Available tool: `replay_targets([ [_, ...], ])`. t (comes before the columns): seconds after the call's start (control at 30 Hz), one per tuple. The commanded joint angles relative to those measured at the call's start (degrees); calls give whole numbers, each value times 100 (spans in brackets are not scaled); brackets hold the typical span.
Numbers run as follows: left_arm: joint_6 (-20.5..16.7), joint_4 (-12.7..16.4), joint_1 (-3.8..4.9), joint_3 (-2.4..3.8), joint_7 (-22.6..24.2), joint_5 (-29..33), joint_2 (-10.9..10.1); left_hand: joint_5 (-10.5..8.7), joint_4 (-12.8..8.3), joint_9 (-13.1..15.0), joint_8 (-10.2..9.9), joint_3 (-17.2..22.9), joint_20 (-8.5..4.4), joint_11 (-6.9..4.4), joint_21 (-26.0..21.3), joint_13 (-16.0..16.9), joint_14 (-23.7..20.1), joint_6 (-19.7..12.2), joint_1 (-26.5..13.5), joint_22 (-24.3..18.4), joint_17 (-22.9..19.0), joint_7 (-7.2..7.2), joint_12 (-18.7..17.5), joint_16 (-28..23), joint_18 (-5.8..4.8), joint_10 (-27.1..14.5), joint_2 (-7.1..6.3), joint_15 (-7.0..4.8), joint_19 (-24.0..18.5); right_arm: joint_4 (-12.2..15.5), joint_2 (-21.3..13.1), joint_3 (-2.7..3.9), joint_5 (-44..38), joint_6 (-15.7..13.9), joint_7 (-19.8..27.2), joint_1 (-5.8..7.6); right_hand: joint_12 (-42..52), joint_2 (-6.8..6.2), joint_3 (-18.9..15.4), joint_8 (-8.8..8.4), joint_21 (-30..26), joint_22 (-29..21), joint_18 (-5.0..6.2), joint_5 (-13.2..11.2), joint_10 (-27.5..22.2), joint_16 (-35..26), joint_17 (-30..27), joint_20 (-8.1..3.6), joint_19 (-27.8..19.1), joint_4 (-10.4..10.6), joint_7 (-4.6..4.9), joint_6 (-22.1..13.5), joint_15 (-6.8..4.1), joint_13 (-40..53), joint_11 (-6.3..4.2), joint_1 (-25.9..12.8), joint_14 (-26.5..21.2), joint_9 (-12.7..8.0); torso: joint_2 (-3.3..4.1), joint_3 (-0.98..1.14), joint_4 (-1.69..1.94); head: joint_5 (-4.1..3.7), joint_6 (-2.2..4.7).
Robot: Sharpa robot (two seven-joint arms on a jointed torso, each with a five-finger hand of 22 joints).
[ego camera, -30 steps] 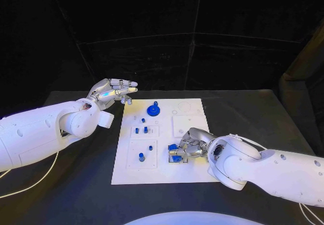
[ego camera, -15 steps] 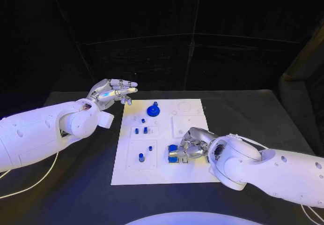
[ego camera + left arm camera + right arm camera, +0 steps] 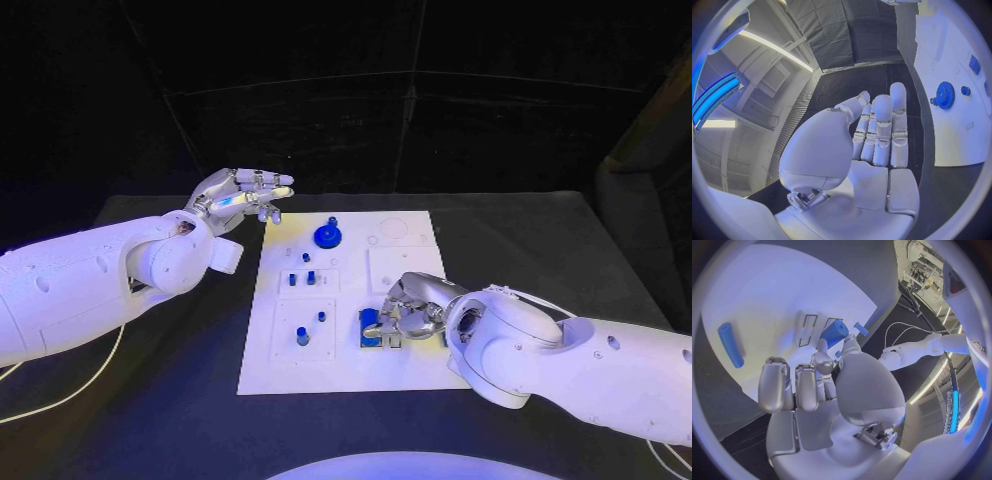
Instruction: Assemble the parts on the task board
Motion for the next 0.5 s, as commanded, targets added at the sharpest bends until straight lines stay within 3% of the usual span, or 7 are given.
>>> replay_targets([
  [0.03, 62, -1, 7, 2, 50, 19, 11, 25, -16, -7, 34, -16, 8, -5, -35, -9, -32, -20, -60, -9, -4, 1, 18, 32, 28, -40, -16, 22, 15, -57, 21, -14, -254, -8, -64, -6, 39, 65, -6, 48, 25, 14, -103, -2, 53, 20, 16, -40, 19, -24, -2, 57, -45, 24, 1, 65, 313, 15, 1, -4, 3, -19, 7],
  [0.23, 68, -1, 7, -2, 38, 19, 10, 25, -16, -7, 34, -16, 8, -5, -35, -9, -32, -20, -60, -9, -4, 1, 18, 32, 28, -40, -16, 22, 15, -119, 51, -14, -234, 100, -51, -6, 76, 91, -22, 59, 31, 26, -105, -3, 76, 26, 32, -41, 23, -35, -6, 61, -46, 63, -2, 81, 316, 27, 4, -6, 6, -13, 2],
  [0.5, 69, 5, 7, -5, 33, 19, -5, 25, -16, -7, 34, -16, 8, -5, -35, -9, -32, -20, -60, -9, -4, 1, 18, 32, 28, -40, -16, 22, 15, -98, 31, -14, -93, 248, 115, -6, 33, 10, -143, 59, 16, 4, -101, -23, 51, 11, 13, -40, 9, -106, 5, 11, -42, 41, 7, 129, 310, 51, 5, -2, 1, -1, -9],
])
